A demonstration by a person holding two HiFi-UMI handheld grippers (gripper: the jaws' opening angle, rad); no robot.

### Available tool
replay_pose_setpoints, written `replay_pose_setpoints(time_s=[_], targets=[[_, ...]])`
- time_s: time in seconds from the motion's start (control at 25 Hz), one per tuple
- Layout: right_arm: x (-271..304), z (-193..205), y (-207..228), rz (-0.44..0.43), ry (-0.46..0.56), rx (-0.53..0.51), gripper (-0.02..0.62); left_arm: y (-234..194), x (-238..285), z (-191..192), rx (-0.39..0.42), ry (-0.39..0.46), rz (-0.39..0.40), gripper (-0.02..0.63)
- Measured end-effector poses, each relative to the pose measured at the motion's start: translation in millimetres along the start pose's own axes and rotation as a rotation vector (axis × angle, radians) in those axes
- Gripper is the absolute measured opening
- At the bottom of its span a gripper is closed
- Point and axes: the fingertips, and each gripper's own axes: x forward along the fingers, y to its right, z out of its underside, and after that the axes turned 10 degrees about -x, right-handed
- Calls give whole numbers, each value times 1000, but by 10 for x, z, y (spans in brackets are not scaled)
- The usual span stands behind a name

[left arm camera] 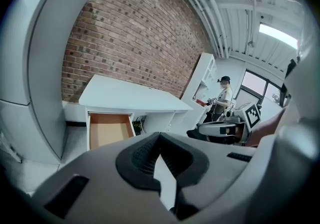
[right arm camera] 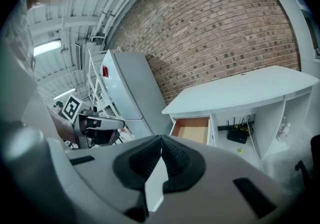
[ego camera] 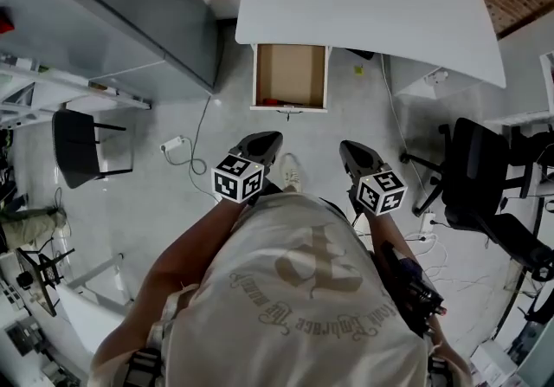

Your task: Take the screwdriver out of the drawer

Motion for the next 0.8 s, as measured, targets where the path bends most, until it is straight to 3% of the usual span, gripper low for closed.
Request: replay_pose_setpoints(time_s=[0.2, 0.8], targets=[[311, -197, 35, -32, -8, -41, 23, -324, -13, -183, -30, 30, -45, 20], [773, -694, 116, -26, -49, -137, 23, -791, -68, -652, -88, 150, -56, 20]])
